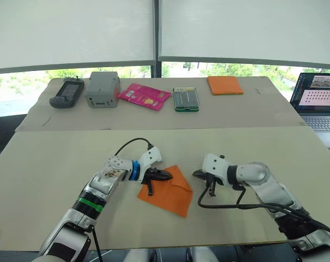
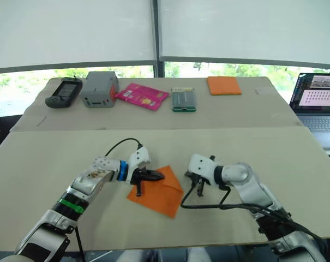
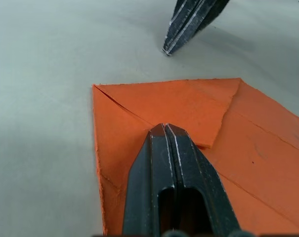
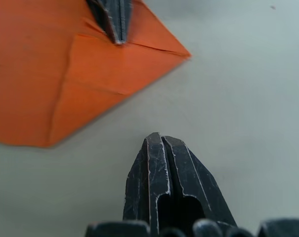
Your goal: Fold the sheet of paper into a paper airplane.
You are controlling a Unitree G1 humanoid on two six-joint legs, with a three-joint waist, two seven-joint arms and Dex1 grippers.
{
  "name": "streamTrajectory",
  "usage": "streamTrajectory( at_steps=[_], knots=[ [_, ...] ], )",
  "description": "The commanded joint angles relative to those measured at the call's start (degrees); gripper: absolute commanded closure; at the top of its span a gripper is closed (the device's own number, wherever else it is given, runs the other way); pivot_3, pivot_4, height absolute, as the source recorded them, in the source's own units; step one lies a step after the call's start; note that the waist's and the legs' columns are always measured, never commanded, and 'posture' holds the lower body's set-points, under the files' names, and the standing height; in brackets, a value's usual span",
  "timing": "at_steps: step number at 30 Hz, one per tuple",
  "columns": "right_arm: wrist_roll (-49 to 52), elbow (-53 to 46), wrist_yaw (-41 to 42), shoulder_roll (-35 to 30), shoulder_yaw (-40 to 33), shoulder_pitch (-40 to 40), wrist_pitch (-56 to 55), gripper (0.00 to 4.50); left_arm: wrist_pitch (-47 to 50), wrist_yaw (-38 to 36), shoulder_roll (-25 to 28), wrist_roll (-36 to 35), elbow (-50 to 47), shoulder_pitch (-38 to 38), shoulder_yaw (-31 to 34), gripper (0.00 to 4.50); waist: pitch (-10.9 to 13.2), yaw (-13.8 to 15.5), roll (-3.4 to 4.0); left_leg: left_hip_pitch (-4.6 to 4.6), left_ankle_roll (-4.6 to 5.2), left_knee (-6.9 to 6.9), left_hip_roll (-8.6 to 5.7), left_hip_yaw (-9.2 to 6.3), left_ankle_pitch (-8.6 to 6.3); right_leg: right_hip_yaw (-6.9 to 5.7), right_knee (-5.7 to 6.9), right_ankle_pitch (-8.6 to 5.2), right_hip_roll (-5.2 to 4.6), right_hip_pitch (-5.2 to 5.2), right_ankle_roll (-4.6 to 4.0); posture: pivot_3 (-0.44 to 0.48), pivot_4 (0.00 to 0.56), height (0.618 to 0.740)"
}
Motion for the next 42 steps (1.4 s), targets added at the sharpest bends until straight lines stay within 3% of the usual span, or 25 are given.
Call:
streamTrajectory(
  at_steps=[1, 14, 42],
  knots=[
    [0.8, 2.6, 5.3, 0.6, 1.9, -1.7, -5.3, 4.50, 0.7, 0.9, -0.1, 2.0, 0.2, 1.6, -1.2, 4.47, 0.0, 0.0, 0.00, 0.00, 0.00, 0.00, 0.01, 0.00, 0.00, 0.00, 0.00, 0.00, 0.00, 0.01, 0.00, 0.000, 0.150, 0.740],
    [3.5, 8.2, 10.1, 5.5, 0.7, -4.4, -7.7, 4.50, 0.8, 1.8, 0.3, 2.5, -0.5, 2.0, -0.5, 4.47, 0.0, -0.1, -0.01, 0.05, -0.05, 0.00, 0.04, -0.01, 0.01, 0.09, 0.07, 0.00, -0.03, -0.01, 0.00, 0.000, 0.150, 0.740],
    [7.7, 13.5, 8.4, 14.6, -3.6, -8.5, -5.0, 4.50, 1.2, 2.1, 2.8, 2.4, -2.4, 3.4, 1.8, 4.47, 0.0, -0.7, 0.00, 0.02, -0.10, -0.01, 0.04, -0.03, 0.03, 0.11, 0.15, 0.00, -0.11, -0.08, 0.00, 0.000, 0.150, 0.740]
  ],
)
